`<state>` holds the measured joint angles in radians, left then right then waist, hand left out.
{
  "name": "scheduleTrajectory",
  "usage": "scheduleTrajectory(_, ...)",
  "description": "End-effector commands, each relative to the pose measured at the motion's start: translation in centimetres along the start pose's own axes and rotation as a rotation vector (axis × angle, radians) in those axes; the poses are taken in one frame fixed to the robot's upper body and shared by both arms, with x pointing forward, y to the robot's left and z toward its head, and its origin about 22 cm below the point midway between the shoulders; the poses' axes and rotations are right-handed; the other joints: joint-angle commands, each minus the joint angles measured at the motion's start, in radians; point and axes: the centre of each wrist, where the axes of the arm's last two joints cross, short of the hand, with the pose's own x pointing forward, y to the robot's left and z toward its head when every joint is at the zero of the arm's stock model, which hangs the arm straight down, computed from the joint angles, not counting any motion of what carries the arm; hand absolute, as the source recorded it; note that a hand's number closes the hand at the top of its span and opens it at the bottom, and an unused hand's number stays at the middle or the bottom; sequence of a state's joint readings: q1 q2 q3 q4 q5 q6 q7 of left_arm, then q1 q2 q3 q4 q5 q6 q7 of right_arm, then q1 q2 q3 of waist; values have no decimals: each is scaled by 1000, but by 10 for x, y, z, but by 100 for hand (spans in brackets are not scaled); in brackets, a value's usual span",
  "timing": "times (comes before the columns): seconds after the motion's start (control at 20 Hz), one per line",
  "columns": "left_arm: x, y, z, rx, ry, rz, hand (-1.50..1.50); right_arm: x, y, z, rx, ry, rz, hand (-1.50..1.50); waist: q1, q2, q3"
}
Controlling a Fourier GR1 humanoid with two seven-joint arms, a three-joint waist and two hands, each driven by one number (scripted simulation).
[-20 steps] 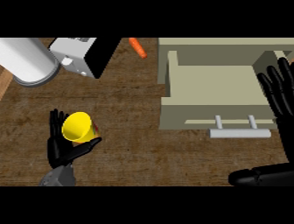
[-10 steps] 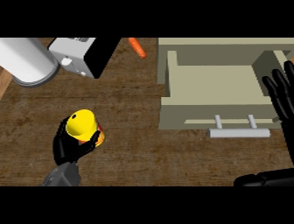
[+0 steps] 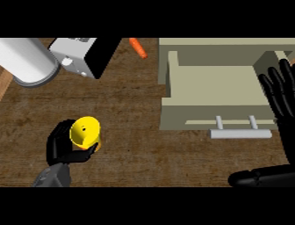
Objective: Pick up the cup, place it into the drawer and close the drawer
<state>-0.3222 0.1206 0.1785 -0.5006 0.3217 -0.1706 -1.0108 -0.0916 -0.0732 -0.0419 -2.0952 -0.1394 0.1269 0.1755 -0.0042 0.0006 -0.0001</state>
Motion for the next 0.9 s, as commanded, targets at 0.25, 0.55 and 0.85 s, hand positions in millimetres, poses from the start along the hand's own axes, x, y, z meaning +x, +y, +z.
scheduleTrajectory(0.25, 13, 1, -13, -101, -127, 54, 150, 4, 5, 3, -9, -1, 0, -150, 5, -2, 0)
scheduleTrajectory(0.55, 43, -23, -38, -275, -167, 75, 150, 2, -14, -1, -39, 17, 15, -150, 15, -5, 1)
scheduleTrajectory(0.85, 92, -80, -62, -353, -185, 110, 150, 1, 0, 8, -17, 28, 9, -150, 14, -6, 1)
